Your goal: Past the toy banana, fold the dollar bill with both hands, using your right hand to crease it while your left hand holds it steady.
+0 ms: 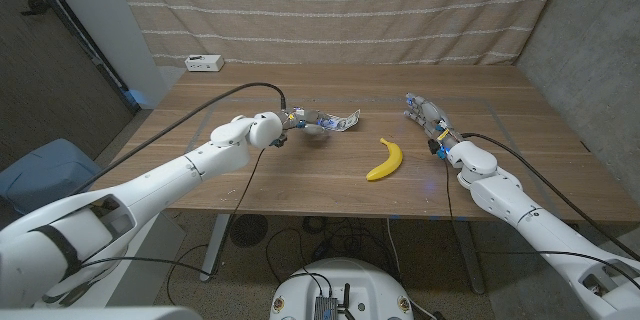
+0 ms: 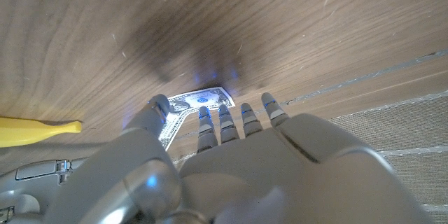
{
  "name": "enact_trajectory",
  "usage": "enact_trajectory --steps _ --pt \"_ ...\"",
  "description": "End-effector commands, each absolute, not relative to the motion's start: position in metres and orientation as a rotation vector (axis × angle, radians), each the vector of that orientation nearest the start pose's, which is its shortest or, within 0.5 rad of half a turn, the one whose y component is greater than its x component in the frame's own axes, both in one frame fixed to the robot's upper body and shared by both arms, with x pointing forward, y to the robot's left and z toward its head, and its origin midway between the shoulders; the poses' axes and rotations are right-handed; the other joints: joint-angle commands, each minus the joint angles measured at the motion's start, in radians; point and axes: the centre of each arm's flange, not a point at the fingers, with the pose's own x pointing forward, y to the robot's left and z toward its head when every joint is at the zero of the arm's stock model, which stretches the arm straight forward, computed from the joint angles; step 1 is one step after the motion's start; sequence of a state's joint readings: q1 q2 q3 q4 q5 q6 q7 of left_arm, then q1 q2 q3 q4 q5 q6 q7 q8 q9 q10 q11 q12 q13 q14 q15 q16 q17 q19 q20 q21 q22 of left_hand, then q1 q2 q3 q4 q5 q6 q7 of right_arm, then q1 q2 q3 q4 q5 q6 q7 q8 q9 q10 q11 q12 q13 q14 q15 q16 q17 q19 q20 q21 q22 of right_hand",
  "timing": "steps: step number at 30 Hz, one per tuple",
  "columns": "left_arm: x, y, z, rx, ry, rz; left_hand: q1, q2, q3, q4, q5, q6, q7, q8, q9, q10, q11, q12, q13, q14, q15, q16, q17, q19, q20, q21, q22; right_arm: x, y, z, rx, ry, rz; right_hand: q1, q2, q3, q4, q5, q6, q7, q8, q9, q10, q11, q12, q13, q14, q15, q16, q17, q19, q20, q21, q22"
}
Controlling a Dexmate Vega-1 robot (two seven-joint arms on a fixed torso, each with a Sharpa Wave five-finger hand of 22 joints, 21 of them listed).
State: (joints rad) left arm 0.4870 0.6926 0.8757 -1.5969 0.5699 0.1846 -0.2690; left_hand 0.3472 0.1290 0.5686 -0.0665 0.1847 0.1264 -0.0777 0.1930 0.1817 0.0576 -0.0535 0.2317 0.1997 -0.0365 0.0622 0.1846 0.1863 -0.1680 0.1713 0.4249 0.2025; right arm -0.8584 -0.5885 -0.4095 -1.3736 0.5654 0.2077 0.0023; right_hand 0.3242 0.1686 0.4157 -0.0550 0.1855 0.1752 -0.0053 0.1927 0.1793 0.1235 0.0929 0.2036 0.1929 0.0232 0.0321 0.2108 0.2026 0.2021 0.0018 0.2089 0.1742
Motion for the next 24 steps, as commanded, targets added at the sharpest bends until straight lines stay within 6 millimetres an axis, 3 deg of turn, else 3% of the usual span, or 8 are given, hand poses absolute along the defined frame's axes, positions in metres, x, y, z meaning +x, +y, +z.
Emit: enact_trajectory --steps 1,10,18,24 --pt "0.647 0.146 0.017 1.648 -0.458 -0.278 -0.006 0.003 -0.003 -0.004 -0.002 0.015 0.001 0.008 0.001 0.013 -0.001 0.004 0.002 -0.009 0.0 0.002 -0.001 -0.022 0.005 -0.007 0.001 0.644 -0.28 -0.033 -0.16 -0.528 0.238 0.013 0.001 0.004 -0.004 0.001 0.006 0.001 -0.003 0.002 0.015 0.006 0.006 0.002 0.006 0.004 0.005 0.001 0.004 0.003 0.004 0.006" --pt "0.649 0.141 0.016 1.689 -0.411 -0.285 -0.018 -0.003 -0.01 0.0 -0.005 0.016 -0.013 0.004 0.0 0.007 -0.007 -0.002 0.0 -0.026 0.0 0.0 0.0 -0.038 0.004 -0.015 0.001 0.64 -0.268 -0.023 -0.239 -0.508 0.308 0.014 0.0 0.004 -0.005 0.001 0.009 0.006 -0.002 0.002 0.025 0.01 0.009 0.002 0.009 0.004 0.005 0.001 0.005 0.004 0.004 0.006" --pt "0.653 0.138 0.016 1.72 -0.335 -0.3 -0.034 -0.01 -0.021 0.007 -0.01 0.012 -0.006 0.0 -0.001 0.018 -0.006 0.0 -0.001 -0.028 -0.001 0.003 0.002 -0.048 -0.002 -0.02 0.001 0.637 -0.259 -0.009 -0.342 -0.476 0.372 0.014 -0.001 0.003 -0.006 0.001 0.011 0.007 -0.002 0.002 0.03 0.012 0.01 0.002 0.012 0.005 0.006 0.001 0.007 0.005 0.004 0.006" --pt "0.655 0.136 0.015 1.725 -0.32 -0.312 -0.047 -0.016 -0.029 0.012 -0.013 0.013 -0.005 -0.001 -0.001 0.027 -0.007 0.002 -0.001 -0.028 -0.001 0.006 0.003 -0.051 -0.003 -0.022 0.001 0.636 -0.257 -0.004 -0.407 -0.467 0.388 0.012 0.0 0.001 -0.003 0.001 0.039 0.021 0.006 0.002 0.068 0.019 0.02 0.003 0.056 0.015 0.023 0.003 0.027 0.014 0.01 0.006"
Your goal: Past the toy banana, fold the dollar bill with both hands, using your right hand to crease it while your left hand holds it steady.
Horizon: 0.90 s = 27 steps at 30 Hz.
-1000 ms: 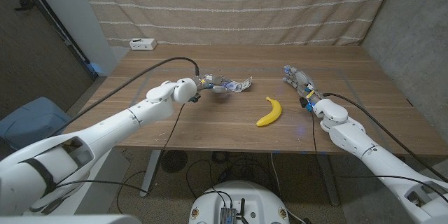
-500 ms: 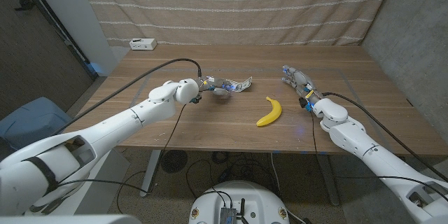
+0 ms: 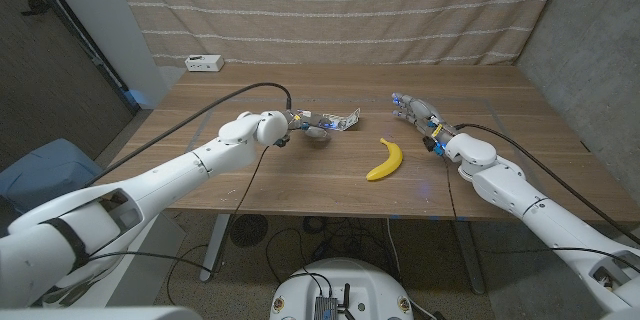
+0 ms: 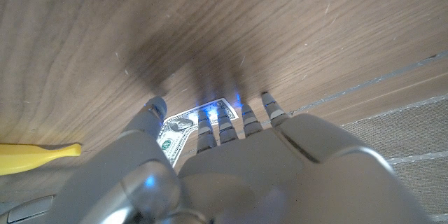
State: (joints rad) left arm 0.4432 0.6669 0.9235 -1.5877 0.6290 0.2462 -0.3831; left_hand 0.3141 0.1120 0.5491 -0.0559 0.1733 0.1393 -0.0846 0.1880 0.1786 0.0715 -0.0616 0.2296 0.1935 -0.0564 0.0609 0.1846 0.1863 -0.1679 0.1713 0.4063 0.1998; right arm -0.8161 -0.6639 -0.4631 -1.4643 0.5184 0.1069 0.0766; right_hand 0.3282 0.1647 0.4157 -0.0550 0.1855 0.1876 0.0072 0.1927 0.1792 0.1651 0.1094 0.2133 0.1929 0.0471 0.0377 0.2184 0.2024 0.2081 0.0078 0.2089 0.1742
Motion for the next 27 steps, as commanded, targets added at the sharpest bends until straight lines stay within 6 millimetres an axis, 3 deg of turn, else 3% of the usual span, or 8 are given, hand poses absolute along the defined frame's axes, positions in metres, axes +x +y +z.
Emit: enact_trajectory --steps 1,3,5,6,14,27 --pt "0.655 0.136 0.015 1.726 -0.322 -0.313 -0.015 0.001 -0.01 0.002 -0.002 0.001 0.002 0.004 0.002 0.013 0.002 0.004 0.005 -0.008 -0.001 0.006 0.003 -0.051 -0.003 -0.004 0.003 0.636 -0.256 -0.003 -0.419 -0.47 0.388 0.008 0.005 0.001 -0.003 0.001 0.046 0.013 0.011 0.002 0.048 0.002 0.017 0.003 0.051 0.009 0.021 0.004 0.028 0.009 0.012 0.006" --pt "0.655 0.135 0.015 1.727 -0.324 -0.315 -0.018 -0.001 -0.012 0.003 -0.002 0.002 0.003 0.004 0.002 0.016 0.004 0.005 0.005 -0.007 -0.001 0.007 0.003 -0.051 -0.003 -0.004 0.003 0.634 -0.255 -0.001 -0.442 -0.467 0.391 0.004 0.005 0.0 0.002 0.0 0.101 0.027 0.023 0.002 0.116 0.019 0.035 0.004 0.119 0.022 0.045 0.007 0.051 0.027 0.018 0.006" --pt "0.655 0.134 0.015 1.729 -0.324 -0.318 -0.021 -0.002 -0.014 0.004 -0.003 0.003 0.003 0.004 0.002 0.018 0.002 0.005 0.004 -0.006 0.0 0.007 0.003 -0.051 -0.004 -0.005 0.003 0.633 -0.254 0.001 -0.475 -0.467 0.394 0.001 0.004 0.003 0.006 0.001 0.2 0.048 0.043 0.003 0.198 0.031 0.054 0.004 0.183 0.031 0.065 0.01 0.071 0.054 0.02 0.007" --pt "0.655 0.134 0.015 1.729 -0.324 -0.32 -0.022 -0.002 -0.014 0.005 -0.003 0.004 0.003 0.004 0.002 0.019 0.001 0.005 0.004 -0.006 0.0 0.007 0.003 -0.051 -0.004 -0.005 0.003 0.632 -0.253 0.002 -0.485 -0.465 0.399 -0.001 0.004 0.003 0.007 0.001 0.226 0.051 0.049 0.003 0.208 0.031 0.055 0.004 0.2 0.035 0.07 0.012 0.076 0.062 0.021 0.007" --pt "0.655 0.131 0.014 1.731 -0.323 -0.33 -0.028 -0.004 -0.018 0.007 -0.003 0.005 0.003 0.004 0.002 0.022 0.003 0.005 0.004 -0.006 -0.001 0.008 0.003 -0.052 -0.004 -0.006 0.003 0.628 -0.245 0.008 -0.593 -0.458 0.401 -0.005 0.003 0.004 0.011 -0.001 0.333 0.057 0.068 0.002 0.284 0.037 0.07 0.003 0.225 0.033 0.076 0.016 0.081 0.078 0.018 0.007" --pt "0.651 0.127 0.01 1.749 -0.331 -0.35 -0.037 -0.005 -0.021 0.009 -0.002 0.009 -0.001 0.003 0.001 0.029 -0.014 0.005 0.003 -0.003 -0.002 0.01 0.002 -0.05 -0.005 -0.007 0.003 0.625 -0.229 0.011 -0.772 -0.42 0.384 -0.013 0.003 0.004 0.019 -0.003 0.344 0.048 0.057 0.002 0.281 0.029 0.059 0.003 0.209 0.022 0.067 0.019 0.068 0.082 0.011 0.008"
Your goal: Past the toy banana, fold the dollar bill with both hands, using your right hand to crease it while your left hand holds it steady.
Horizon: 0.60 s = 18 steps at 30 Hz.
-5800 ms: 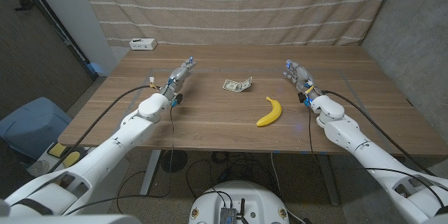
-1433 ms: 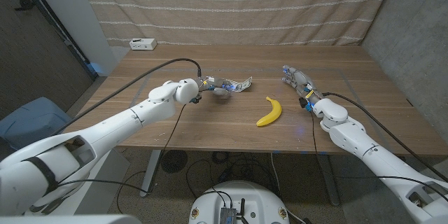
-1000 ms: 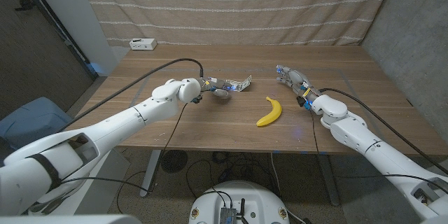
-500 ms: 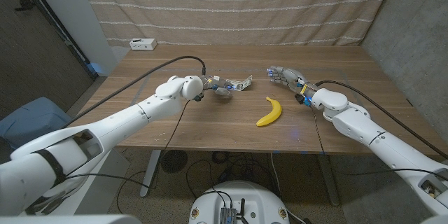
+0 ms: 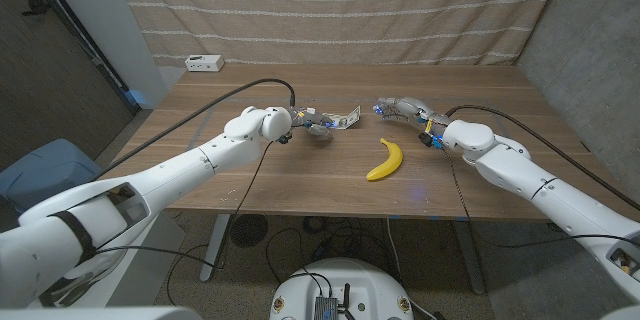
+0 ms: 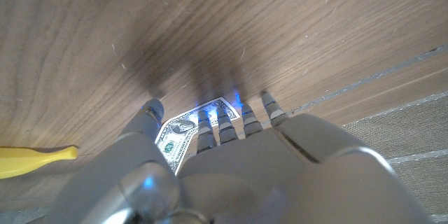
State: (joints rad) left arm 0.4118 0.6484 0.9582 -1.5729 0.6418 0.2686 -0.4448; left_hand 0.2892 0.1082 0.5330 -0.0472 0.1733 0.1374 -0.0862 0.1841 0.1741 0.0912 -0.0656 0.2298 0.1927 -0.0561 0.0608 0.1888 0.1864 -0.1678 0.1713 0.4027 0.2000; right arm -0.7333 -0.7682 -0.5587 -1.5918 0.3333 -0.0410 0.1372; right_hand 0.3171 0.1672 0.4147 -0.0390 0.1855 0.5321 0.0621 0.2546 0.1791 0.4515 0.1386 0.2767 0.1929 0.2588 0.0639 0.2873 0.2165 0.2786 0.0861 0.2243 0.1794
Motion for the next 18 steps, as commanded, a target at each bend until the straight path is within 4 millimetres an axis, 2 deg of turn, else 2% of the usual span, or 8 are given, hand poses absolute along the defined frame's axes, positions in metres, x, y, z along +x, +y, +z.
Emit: enact_trajectory --steps 1,18 --pt "0.651 0.127 0.01 1.753 -0.332 -0.351 -0.012 -0.001 -0.006 0.0 -0.002 0.011 0.001 0.007 0.006 0.009 -0.005 0.004 0.004 -0.003 -0.002 0.006 0.002 -0.05 -0.005 -0.003 0.003 0.625 -0.228 0.01 -0.779 -0.418 0.386 -0.001 0.001 0.006 0.002 -0.003 0.0 -0.007 -0.005 0.002 -0.006 -0.001 -0.005 0.003 -0.004 -0.007 -0.002 0.005 -0.003 0.003 -0.005 0.002" --pt "0.648 0.123 0.006 1.768 -0.345 -0.379 -0.017 -0.001 -0.007 0.0 -0.001 0.013 -0.001 0.006 0.006 0.009 -0.013 0.001 0.004 -0.001 -0.007 0.006 0.0 -0.046 -0.008 -0.004 0.002 0.625 -0.211 0.012 -0.868 -0.416 0.406 -0.005 -0.002 0.004 0.003 -0.005 0.014 0.001 -0.011 0.002 0.004 -0.004 -0.008 0.004 -0.004 -0.013 -0.005 0.006 -0.007 0.005 -0.008 0.002"
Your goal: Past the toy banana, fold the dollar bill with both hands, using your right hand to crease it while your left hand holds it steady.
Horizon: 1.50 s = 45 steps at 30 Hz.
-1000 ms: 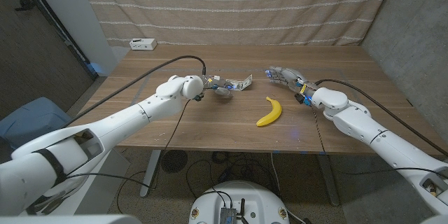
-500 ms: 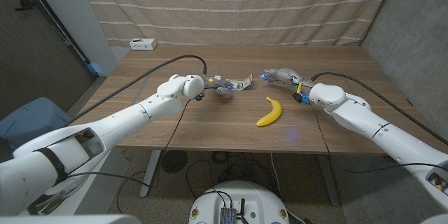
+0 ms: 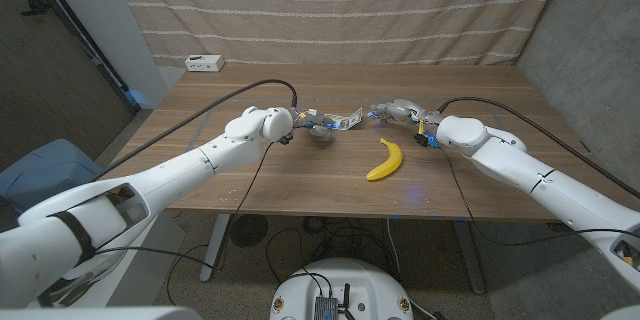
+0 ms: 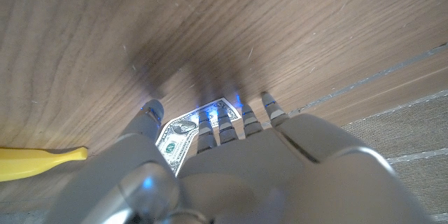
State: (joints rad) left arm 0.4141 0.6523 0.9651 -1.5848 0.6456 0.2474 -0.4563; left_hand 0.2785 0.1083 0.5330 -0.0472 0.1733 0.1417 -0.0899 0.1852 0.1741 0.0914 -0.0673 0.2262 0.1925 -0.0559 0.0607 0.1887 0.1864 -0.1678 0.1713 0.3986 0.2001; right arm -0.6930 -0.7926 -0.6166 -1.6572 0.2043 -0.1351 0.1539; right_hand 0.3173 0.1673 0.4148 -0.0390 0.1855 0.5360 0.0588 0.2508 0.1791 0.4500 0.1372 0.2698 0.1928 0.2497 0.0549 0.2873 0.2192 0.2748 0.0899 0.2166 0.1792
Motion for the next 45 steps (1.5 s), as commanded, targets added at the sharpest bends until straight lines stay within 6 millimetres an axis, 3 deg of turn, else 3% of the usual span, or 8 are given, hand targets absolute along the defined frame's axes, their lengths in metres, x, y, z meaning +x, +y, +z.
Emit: enact_trajectory --steps 1,20,23,25,30,33,39,45 --pt "0.648 0.123 0.006 1.77 -0.348 -0.379 -0.007 -0.001 -0.007 0.0 -0.001 0.008 0.003 0.005 0.006 0.009 -0.011 0.005 0.004 -0.001 -0.007 0.006 0.0 -0.046 -0.008 0.0 0.002 0.625 -0.21 0.012 -0.872 -0.418 0.408 -0.006 -0.003 0.003 0.004 -0.005 0.011 0.004 -0.007 0.002 0.005 -0.002 -0.002 0.004 0.004 -0.004 -0.005 0.003 -0.003 0.001 0.0 0.003" --pt "0.646 0.125 0.003 1.757 -0.348 -0.38 -0.011 -0.001 -0.008 -0.001 -0.001 0.01 0.003 0.004 0.005 0.01 -0.014 0.002 0.003 -0.001 -0.011 0.006 -0.001 -0.045 -0.009 -0.001 0.002 0.633 -0.179 0.013 -0.867 -0.444 0.551 -0.036 -0.016 -0.009 0.023 -0.011 0.023 0.008 -0.017 0.002 0.01 -0.001 -0.009 0.004 -0.006 -0.018 -0.015 0.004 -0.01 0.001 -0.004 0.003" --pt "0.645 0.125 0.003 1.759 -0.344 -0.38 -0.012 -0.001 -0.008 -0.001 -0.001 0.01 0.004 0.004 0.005 0.012 -0.012 0.003 0.003 -0.002 -0.012 0.006 -0.002 -0.045 -0.009 -0.001 0.002 0.633 -0.178 0.014 -0.823 -0.471 0.582 -0.038 -0.016 -0.007 0.024 -0.011 0.012 0.0 -0.025 0.003 -0.006 -0.004 -0.018 0.004 -0.007 -0.02 -0.019 0.002 -0.009 0.002 -0.004 0.003" --pt "0.645 0.125 0.002 1.763 -0.345 -0.379 -0.012 -0.001 -0.008 -0.001 -0.001 0.01 0.004 0.004 0.005 0.011 -0.015 0.002 0.003 -0.002 -0.012 0.005 -0.002 -0.045 -0.009 -0.002 0.002 0.633 -0.178 0.015 -0.792 -0.495 0.597 -0.038 -0.015 -0.005 0.024 -0.01 0.008 -0.025 -0.031 0.003 -0.023 -0.011 -0.028 0.004 -0.006 -0.021 -0.023 0.0 -0.01 0.002 -0.005 0.003" --pt "0.645 0.124 0.002 1.763 -0.343 -0.377 -0.013 -0.001 -0.008 -0.002 0.0 0.009 0.004 0.003 0.005 0.011 -0.014 0.001 0.003 -0.003 -0.014 0.005 -0.002 -0.045 -0.009 -0.002 0.002 0.633 -0.181 0.016 -0.718 -0.54 0.617 -0.031 -0.01 0.0 0.016 -0.01 -0.075 -0.094 -0.071 0.003 -0.059 -0.011 -0.049 0.005 0.004 -0.007 -0.023 0.0 -0.006 0.006 -0.004 0.003" --pt "0.645 0.124 0.002 1.762 -0.345 -0.379 -0.013 0.0 -0.008 -0.002 0.0 0.009 0.004 0.003 0.005 0.011 -0.014 0.001 0.003 -0.003 -0.014 0.005 -0.002 -0.045 -0.009 -0.003 0.002 0.634 -0.183 0.016 -0.699 -0.551 0.612 -0.031 -0.011 -0.001 0.013 -0.01 -0.159 -0.103 -0.088 0.003 -0.084 -0.013 -0.062 0.006 0.006 -0.003 -0.024 0.003 -0.006 0.009 -0.004 0.003" --pt "0.646 0.124 0.003 1.762 -0.348 -0.376 -0.014 0.001 -0.008 -0.003 0.0 0.009 0.003 0.003 0.005 0.011 -0.016 0.0 0.003 -0.003 -0.014 0.005 -0.002 -0.045 -0.008 -0.003 0.002 0.637 -0.184 0.013 -0.698 -0.532 0.605 -0.025 -0.016 -0.005 -0.002 -0.01 -0.343 -0.131 -0.092 0.003 -0.079 -0.054 -0.064 0.007 0.004 0.001 -0.029 0.005 -0.01 0.017 -0.007 0.003" --pt "0.646 0.124 0.004 1.762 -0.352 -0.373 -0.014 0.001 -0.007 -0.003 0.0 0.007 0.002 0.002 0.005 0.008 -0.016 -0.002 0.003 -0.004 -0.015 0.004 -0.003 -0.045 -0.008 -0.003 0.002 0.64 -0.179 0.011 -0.726 -0.506 0.609 -0.043 -0.03 -0.02 0.002 -0.013 -0.354 -0.072 -0.074 0.003 -0.08 -0.063 -0.066 0.005 -0.007 -0.025 -0.037 0.005 -0.009 0.018 -0.007 0.003"
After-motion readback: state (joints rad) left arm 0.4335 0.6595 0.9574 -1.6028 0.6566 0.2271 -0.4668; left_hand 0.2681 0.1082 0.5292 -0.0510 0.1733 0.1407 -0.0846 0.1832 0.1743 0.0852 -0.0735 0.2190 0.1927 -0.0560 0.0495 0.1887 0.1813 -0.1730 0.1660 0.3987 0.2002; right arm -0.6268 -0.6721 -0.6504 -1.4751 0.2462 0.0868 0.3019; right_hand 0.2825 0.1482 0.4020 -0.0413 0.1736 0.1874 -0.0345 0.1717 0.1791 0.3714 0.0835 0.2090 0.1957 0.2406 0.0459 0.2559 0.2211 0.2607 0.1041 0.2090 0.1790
